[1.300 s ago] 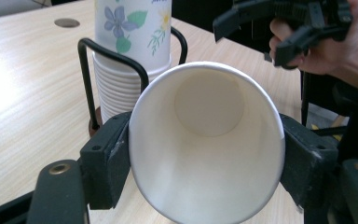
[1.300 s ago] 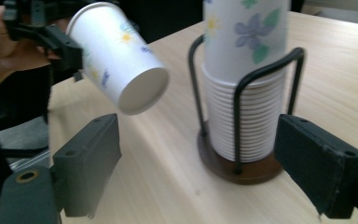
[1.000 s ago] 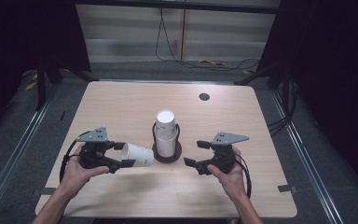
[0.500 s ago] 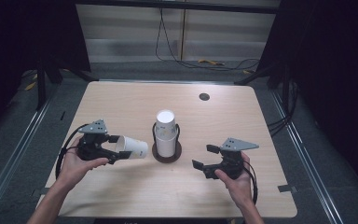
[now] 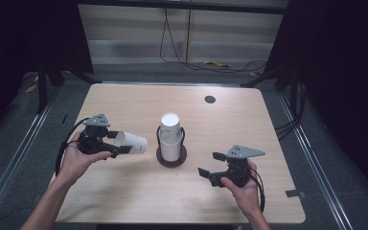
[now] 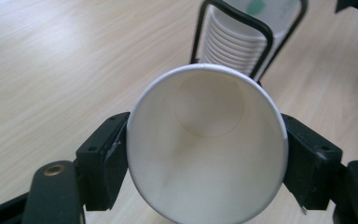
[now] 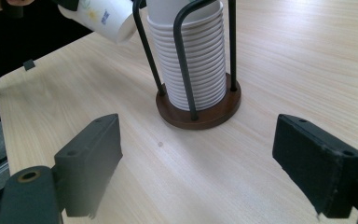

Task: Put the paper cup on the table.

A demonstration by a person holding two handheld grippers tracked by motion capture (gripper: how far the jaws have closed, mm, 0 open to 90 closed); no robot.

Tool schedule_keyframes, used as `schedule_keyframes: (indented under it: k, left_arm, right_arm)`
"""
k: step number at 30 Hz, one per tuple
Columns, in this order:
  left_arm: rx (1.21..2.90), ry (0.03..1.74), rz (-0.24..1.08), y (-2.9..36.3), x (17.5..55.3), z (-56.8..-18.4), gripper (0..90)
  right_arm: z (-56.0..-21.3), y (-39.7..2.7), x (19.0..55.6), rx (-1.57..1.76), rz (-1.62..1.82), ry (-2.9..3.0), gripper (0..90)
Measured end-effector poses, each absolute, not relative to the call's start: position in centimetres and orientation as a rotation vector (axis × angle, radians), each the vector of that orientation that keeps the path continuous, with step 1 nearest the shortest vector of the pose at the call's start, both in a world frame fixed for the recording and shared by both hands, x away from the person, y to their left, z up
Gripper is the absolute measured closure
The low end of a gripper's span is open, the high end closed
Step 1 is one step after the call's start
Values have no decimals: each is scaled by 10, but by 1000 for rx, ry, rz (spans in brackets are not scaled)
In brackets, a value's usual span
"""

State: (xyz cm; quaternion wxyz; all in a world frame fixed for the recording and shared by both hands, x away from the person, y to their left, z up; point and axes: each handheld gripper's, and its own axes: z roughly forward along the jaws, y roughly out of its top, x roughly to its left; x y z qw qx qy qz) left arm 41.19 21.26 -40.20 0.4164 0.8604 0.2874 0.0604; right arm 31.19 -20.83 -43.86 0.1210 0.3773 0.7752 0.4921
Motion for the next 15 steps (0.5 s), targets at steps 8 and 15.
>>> schedule_keyframes:
  k: [8, 15]
  left_arm:
    - [2242, 726, 212, 202, 424, -390, 257]
    - [2320, 732, 193, 192, 437, -393, 254]
  right_arm:
    - [-440, -207, 311, 1083, 1443, 2291, 157]
    - [-439, -207, 311, 1078, 1444, 2297, 163]
